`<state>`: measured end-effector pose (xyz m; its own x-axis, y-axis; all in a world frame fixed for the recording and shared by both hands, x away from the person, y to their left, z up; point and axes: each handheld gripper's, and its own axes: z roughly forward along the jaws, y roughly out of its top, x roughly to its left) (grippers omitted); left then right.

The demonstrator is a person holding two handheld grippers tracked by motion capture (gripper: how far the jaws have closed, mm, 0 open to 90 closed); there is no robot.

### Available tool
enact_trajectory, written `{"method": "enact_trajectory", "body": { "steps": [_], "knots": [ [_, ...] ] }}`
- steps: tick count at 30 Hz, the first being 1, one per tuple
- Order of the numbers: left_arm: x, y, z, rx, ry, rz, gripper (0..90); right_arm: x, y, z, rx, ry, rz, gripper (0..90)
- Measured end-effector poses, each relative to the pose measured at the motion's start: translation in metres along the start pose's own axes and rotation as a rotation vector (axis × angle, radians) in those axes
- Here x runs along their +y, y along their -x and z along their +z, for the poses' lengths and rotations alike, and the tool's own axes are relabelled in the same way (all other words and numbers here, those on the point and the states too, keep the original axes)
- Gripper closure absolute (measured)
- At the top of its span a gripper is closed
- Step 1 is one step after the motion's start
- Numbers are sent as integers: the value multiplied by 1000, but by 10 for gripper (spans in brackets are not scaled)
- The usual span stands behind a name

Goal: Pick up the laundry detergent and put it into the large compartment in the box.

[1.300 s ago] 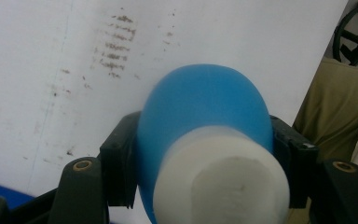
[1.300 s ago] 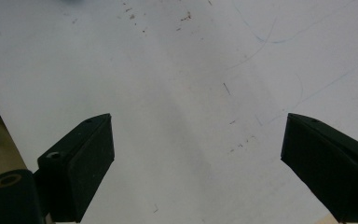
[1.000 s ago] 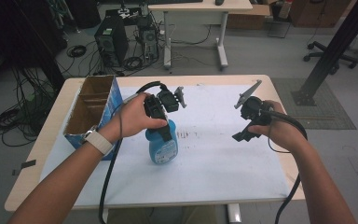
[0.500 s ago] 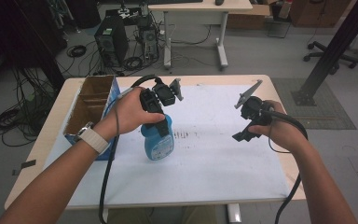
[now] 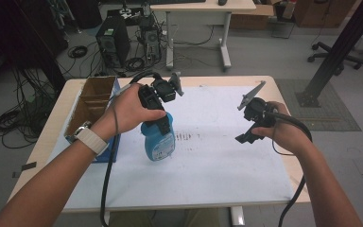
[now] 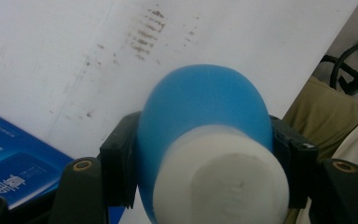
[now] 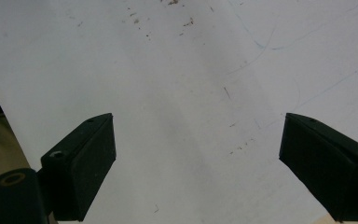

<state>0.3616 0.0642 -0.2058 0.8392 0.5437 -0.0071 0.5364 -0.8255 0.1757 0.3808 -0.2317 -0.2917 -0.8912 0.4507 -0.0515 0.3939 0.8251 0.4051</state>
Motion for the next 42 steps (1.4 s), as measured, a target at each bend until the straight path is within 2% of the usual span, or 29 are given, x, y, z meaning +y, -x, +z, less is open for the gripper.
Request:
{"method": "enact_trajectory", "body": {
  "steps": [4,7,10,19,20,21,22,31,42],
  "knots": [
    [1,-1,-9,17,-1,-41,375,-1,0,0,1,-1,-1,108],
    [1,-2,-14,24,3,-55,375,-1,0,0,1,1,0,108],
    [0,-4,-23,33,9,-98,375,-1,0,0,2,-3,1,108],
    [-2,-9,-41,57,17,-141,375,-1,0,0,2,-2,-4,108],
    [-2,-10,-46,58,17,-158,375,-1,0,0,1,-3,-4,108],
    [-2,-10,-46,58,17,-158,376,0,0,0,1,0,-2,108],
    [-3,-12,-50,59,17,-180,376,0,0,0,1,4,-1,108],
    [-9,-17,-66,68,26,-235,376,1,-2,-1,-1,3,-9,108],
    [-14,-26,-92,84,39,-325,375,2,-3,-2,-2,10,-8,108]
  ]
}}
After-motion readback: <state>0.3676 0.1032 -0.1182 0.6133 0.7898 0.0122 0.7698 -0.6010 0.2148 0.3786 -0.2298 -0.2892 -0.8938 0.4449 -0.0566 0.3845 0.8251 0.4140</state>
